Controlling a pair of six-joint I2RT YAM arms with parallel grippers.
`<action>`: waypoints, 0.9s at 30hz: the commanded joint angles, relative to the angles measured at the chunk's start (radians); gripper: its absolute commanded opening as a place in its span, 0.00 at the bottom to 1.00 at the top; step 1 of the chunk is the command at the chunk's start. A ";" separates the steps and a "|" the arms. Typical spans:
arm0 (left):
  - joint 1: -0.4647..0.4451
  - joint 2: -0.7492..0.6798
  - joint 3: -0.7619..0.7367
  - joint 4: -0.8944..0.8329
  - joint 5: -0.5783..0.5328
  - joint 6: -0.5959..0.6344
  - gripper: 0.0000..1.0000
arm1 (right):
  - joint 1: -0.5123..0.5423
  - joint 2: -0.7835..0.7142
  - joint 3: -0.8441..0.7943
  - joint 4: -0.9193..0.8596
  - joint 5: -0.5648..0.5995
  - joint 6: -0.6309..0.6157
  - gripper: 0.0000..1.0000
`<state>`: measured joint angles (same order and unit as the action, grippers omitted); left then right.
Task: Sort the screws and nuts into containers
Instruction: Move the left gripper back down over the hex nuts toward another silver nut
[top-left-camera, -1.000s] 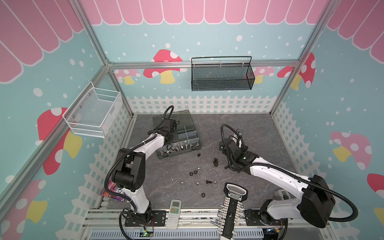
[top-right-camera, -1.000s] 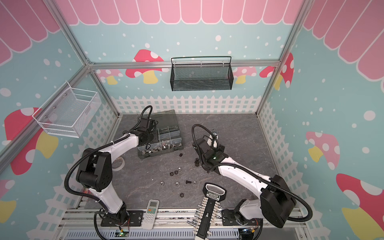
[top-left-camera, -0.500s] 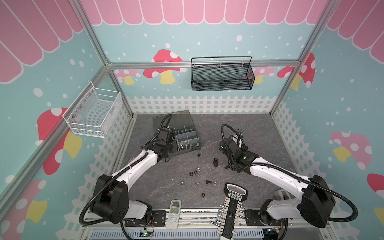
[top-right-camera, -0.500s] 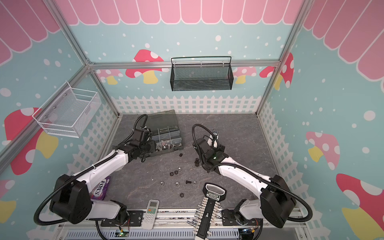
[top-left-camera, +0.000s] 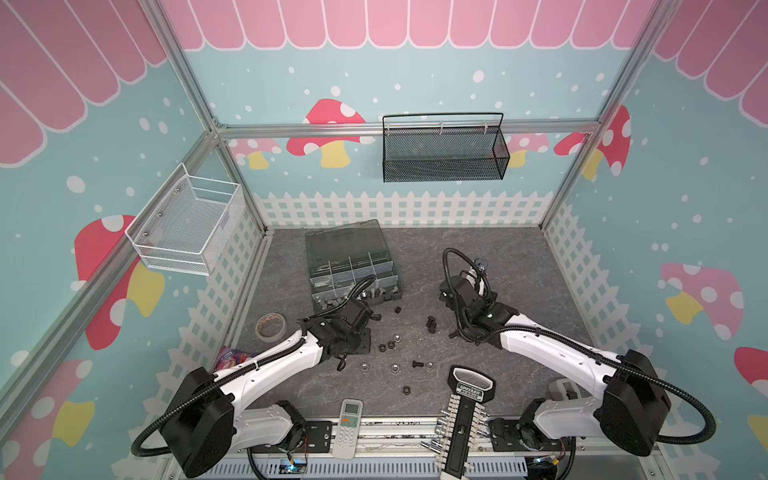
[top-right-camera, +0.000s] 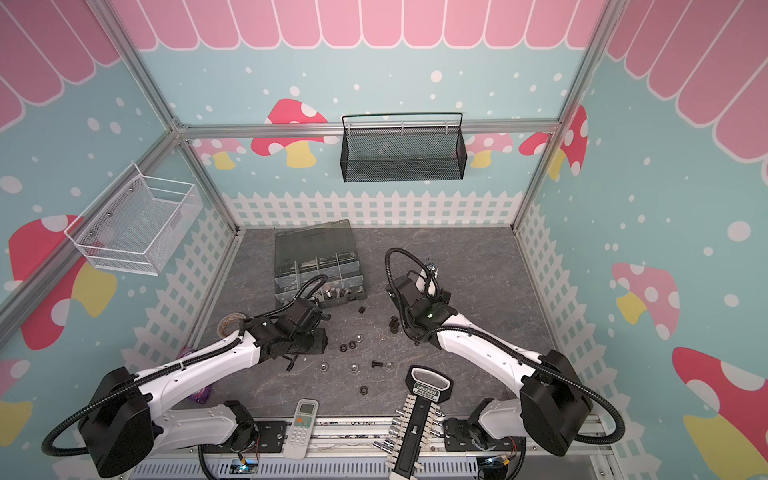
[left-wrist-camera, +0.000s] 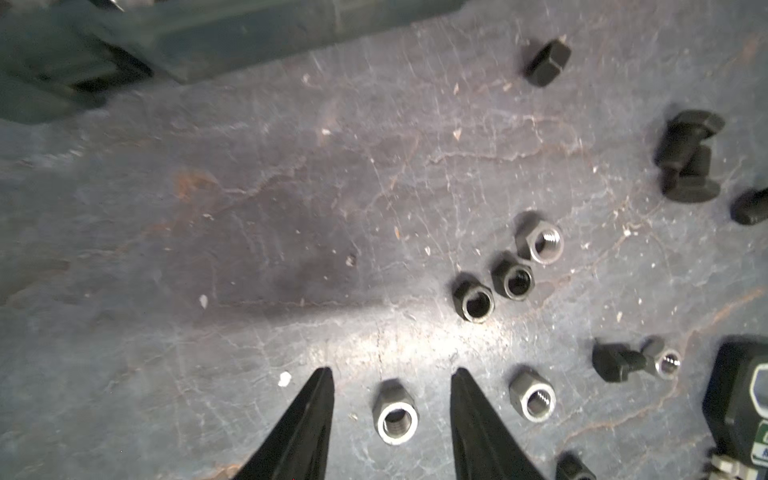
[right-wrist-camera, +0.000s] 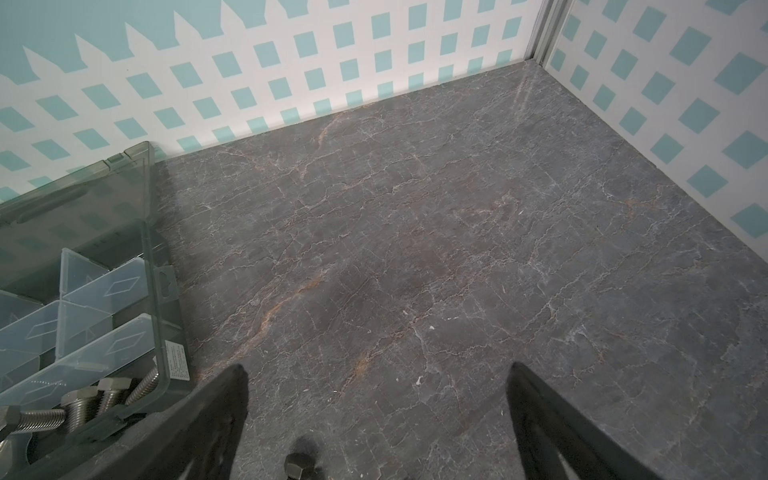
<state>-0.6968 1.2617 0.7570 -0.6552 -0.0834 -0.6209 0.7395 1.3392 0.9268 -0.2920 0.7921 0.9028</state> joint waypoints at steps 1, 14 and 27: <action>-0.036 0.048 -0.012 -0.031 0.034 -0.039 0.47 | -0.003 -0.014 -0.018 -0.026 0.005 0.034 0.98; -0.091 0.135 -0.027 -0.066 0.084 -0.037 0.48 | -0.003 -0.014 -0.017 -0.031 0.012 0.040 0.98; -0.102 0.202 -0.021 -0.084 0.038 -0.020 0.45 | -0.004 -0.001 -0.010 -0.031 0.004 0.044 0.98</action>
<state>-0.7952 1.4406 0.7246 -0.7273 -0.0132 -0.6285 0.7395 1.3392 0.9230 -0.3073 0.7918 0.9211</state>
